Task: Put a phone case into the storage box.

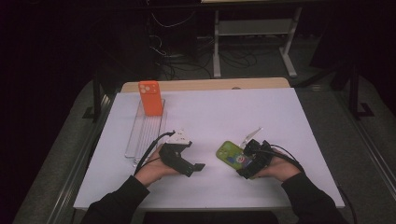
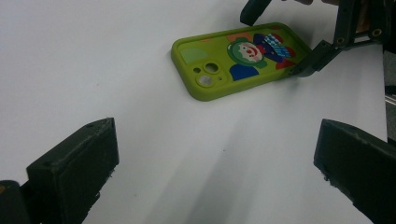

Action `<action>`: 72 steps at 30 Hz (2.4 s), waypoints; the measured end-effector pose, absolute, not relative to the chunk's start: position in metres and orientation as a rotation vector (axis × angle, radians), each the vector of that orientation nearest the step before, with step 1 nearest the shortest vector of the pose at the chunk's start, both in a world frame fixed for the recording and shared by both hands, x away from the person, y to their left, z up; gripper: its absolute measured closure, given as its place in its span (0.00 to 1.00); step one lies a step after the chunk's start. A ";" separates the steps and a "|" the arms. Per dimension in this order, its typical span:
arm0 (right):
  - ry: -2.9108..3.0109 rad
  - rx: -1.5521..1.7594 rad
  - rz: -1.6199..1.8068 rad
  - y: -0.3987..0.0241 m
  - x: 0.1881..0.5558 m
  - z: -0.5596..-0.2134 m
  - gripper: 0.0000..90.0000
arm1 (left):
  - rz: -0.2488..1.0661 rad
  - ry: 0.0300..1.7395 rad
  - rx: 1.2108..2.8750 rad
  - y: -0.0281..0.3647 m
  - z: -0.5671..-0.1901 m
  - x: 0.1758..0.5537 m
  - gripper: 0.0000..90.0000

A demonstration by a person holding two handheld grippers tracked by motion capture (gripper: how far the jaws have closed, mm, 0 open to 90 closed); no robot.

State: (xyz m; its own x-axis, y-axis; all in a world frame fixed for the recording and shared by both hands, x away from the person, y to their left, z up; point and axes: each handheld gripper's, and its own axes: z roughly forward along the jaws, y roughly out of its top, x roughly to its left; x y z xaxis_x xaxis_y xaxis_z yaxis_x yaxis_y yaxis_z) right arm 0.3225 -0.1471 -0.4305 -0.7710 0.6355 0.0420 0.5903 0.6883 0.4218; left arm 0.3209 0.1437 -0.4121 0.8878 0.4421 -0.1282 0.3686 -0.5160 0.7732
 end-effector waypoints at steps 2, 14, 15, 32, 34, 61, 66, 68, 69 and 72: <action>2.790 1.016 0.631 -0.147 0.322 -0.432 0.05 | 0.104 0.581 2.165 0.144 -0.412 0.321 0.00; 2.792 1.004 0.609 -0.146 0.321 -0.435 0.13 | 0.100 0.578 2.173 0.143 -0.413 0.321 0.00; 2.790 1.008 0.606 -0.145 0.321 -0.435 0.13 | 0.100 0.578 2.173 0.143 -0.413 0.321 0.00; 2.776 1.042 0.596 -0.145 0.318 -0.434 0.17 | 0.098 0.577 2.176 0.143 -0.414 0.321 0.00; 2.780 1.034 0.602 -0.145 0.318 -0.433 0.17 | 0.100 0.571 2.183 0.143 -0.414 0.322 0.00; 2.800 0.810 0.744 -0.161 0.353 -0.384 0.17 | 0.084 0.528 2.168 0.147 -0.384 0.349 0.00; 2.809 0.761 0.756 -0.159 0.364 -0.378 0.17 | 0.091 0.514 2.169 0.147 -0.377 0.360 0.00; 2.818 0.733 0.760 -0.158 0.368 -0.376 0.17 | 0.100 0.500 2.171 0.147 -0.375 0.363 0.00; 2.826 0.721 0.770 -0.157 0.371 -0.375 0.17 | 0.095 0.494 2.171 0.147 -0.374 0.365 0.00; 2.845 0.676 0.758 -0.152 0.377 -0.372 0.17 | 0.086 0.470 2.178 0.146 -0.373 0.369 0.00</action>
State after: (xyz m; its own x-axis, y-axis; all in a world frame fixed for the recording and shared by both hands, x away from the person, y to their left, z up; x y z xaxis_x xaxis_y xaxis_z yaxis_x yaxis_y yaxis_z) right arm 0.3769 -0.1524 -0.3720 -0.8929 0.4503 -0.0015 0.3900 0.7748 0.4976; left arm 0.3692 0.1457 -0.3730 0.9261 0.3620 -0.1060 0.3013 -0.5407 0.7854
